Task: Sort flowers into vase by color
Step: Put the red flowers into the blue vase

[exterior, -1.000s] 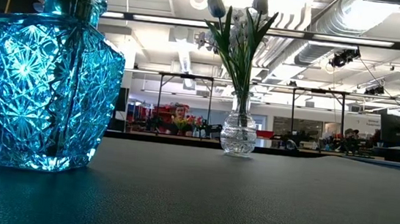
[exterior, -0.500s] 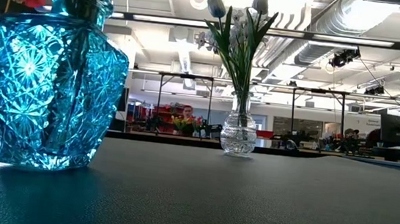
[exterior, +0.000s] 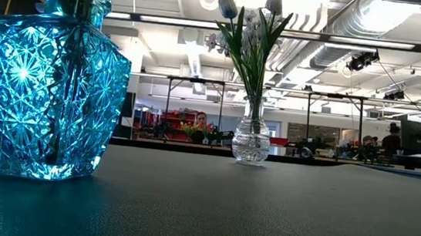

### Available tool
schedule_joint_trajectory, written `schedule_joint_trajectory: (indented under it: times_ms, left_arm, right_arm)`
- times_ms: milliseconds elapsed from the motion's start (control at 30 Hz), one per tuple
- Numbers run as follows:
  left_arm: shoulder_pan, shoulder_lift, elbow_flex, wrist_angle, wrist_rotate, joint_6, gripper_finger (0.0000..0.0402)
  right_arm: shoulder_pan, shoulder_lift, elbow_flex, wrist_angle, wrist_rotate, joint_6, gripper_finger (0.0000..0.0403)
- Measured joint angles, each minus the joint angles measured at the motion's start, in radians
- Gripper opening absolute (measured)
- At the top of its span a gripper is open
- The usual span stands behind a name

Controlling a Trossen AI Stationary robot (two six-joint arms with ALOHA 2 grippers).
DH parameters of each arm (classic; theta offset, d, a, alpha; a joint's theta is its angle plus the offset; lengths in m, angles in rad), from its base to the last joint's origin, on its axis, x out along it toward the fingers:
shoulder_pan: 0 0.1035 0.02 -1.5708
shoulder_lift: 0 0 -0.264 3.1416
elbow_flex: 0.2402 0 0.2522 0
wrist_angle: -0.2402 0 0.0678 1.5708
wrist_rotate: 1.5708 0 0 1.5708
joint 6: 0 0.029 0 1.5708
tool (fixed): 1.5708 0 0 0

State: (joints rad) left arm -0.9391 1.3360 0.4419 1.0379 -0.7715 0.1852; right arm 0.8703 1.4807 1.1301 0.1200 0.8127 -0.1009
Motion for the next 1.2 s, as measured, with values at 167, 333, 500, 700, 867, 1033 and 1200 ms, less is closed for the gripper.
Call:
schedule_joint_trajectory:
  times_ms: [167,333,500,700,867,1033,1200]
  left_arm:
    - [-0.001,-0.038,0.000,-0.050,0.003,-0.008,0.0166]
    - [0.048,-0.030,0.000,-0.072,0.113,-0.080,0.0109]
    - [0.089,-0.030,0.000,-0.099,0.190,-0.140,0.0026]
    - [0.124,-0.030,0.001,-0.135,0.191,-0.227,0.0013]
    - [0.136,-0.030,0.020,-0.170,0.217,-0.261,0.0014]
    - [0.133,-0.038,0.089,-0.297,0.224,-0.263,0.0034]
    - [0.133,-0.067,0.165,-0.513,0.224,-0.334,0.0088]
  right_arm:
    - [0.000,0.000,0.000,-0.009,0.000,0.013,0.0155]
    - [0.000,0.000,0.000,-0.016,0.000,0.022,0.0155]
    - [0.000,0.000,0.000,-0.016,0.000,0.023,0.0155]
    - [0.000,0.000,0.000,-0.019,0.000,0.026,0.0155]
    - [0.000,0.000,0.000,-0.019,0.000,0.026,0.0155]
    - [0.000,0.000,0.000,-0.023,0.000,0.031,0.0155]
    - [0.000,0.000,0.000,-0.049,0.000,0.059,0.0155]
